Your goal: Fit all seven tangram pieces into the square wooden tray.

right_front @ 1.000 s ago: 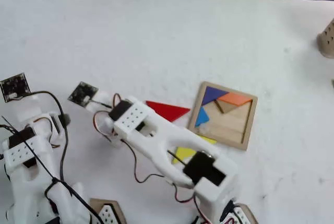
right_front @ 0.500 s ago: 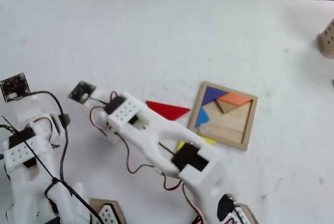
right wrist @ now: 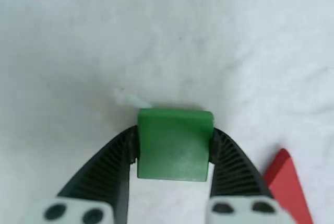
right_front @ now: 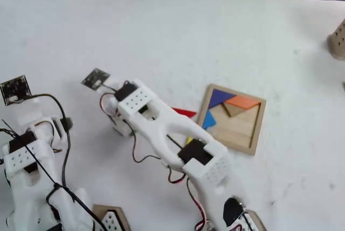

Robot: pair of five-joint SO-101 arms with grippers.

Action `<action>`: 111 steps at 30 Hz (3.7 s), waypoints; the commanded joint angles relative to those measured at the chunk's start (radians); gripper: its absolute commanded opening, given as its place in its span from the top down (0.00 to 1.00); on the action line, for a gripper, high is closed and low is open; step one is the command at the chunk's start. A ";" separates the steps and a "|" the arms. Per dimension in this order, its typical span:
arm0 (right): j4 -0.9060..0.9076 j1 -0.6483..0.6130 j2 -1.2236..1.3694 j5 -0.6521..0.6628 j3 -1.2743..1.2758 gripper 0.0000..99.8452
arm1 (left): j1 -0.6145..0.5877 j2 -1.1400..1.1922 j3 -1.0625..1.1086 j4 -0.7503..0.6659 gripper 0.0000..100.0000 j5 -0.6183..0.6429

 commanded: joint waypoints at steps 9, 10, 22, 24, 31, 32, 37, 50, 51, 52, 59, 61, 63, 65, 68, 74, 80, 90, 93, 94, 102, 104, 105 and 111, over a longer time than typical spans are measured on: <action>0.456 0.306 -0.331 0.089 -0.101 0.98 | -0.002 0.002 -0.031 -0.049 0.71 0.003; 0.458 0.344 -0.349 0.100 -0.081 0.98 | -0.002 0.002 -0.031 -0.049 0.71 0.003; 0.165 0.618 -0.469 0.204 0.319 0.98 | -0.001 0.002 -0.023 -0.052 0.71 0.003; 0.116 0.645 -0.472 0.203 0.362 0.98 | -0.001 0.002 -0.023 -0.052 0.71 0.003; 0.039 0.707 -0.472 0.229 0.425 0.91 | 0.021 0.002 -0.020 -0.051 0.71 0.002; 0.038 0.705 -0.472 0.252 0.434 0.88 | 0.021 0.002 -0.020 -0.051 0.71 0.002; 0.038 0.697 -0.473 0.278 0.439 0.77 | 0.022 0.002 -0.020 -0.048 0.71 0.002; 0.213 0.733 -0.641 0.281 0.420 0.77 | 0.051 0.002 -0.020 -0.044 0.71 0.002; 0.220 0.742 -0.664 0.281 0.434 0.79 | 0.068 0.002 -0.020 -0.043 0.71 0.002; 0.222 0.753 -0.688 0.281 0.457 0.82 | 0.085 0.002 -0.020 -0.034 0.71 0.002; 0.188 0.868 -0.811 0.279 0.683 0.97 | 0.377 -0.005 -0.021 0.057 0.71 0.072; 0.151 0.917 -0.843 0.279 0.752 0.98 | 0.483 -0.005 -0.025 0.095 0.71 0.103; 0.124 0.967 -0.874 0.281 0.813 0.98 | 0.575 -0.005 -0.032 0.120 0.71 0.100; 0.120 1.015 -0.897 0.282 0.862 0.98 | 0.650 -0.005 -0.058 0.137 0.71 0.101; 0.101 1.081 -0.934 0.282 0.931 0.98 | 0.753 -0.005 -0.124 0.138 0.79 0.106; -0.062 1.259 -1.001 0.281 1.073 0.98 | 1.033 0.002 -0.278 0.138 0.98 0.112; -0.133 1.337 -1.001 0.354 1.172 0.98 | 1.308 0.081 -0.354 0.011 0.98 0.425; -0.208 1.362 -0.961 0.358 1.185 0.98 | 1.511 0.596 -0.540 -0.296 0.98 0.433; -0.209 1.357 -0.957 0.358 1.185 0.98 | 1.504 0.685 -0.597 -0.302 0.98 0.382; -0.209 1.357 -0.957 0.359 1.185 0.98 | 1.506 0.705 -0.611 -0.302 0.98 0.381; -0.209 1.356 -0.955 0.365 1.185 0.98 | 1.468 0.886 -0.778 -0.302 0.98 0.371; -0.209 1.356 -0.955 0.365 1.185 0.98 | 1.457 0.952 -0.841 -0.296 0.98 0.371; -0.209 1.356 -0.955 0.365 1.185 0.98 | 1.455 0.975 -0.862 -0.295 0.98 0.371; -0.209 1.356 -0.955 0.365 1.185 0.98 | 1.457 1.046 -0.976 -0.250 0.98 0.371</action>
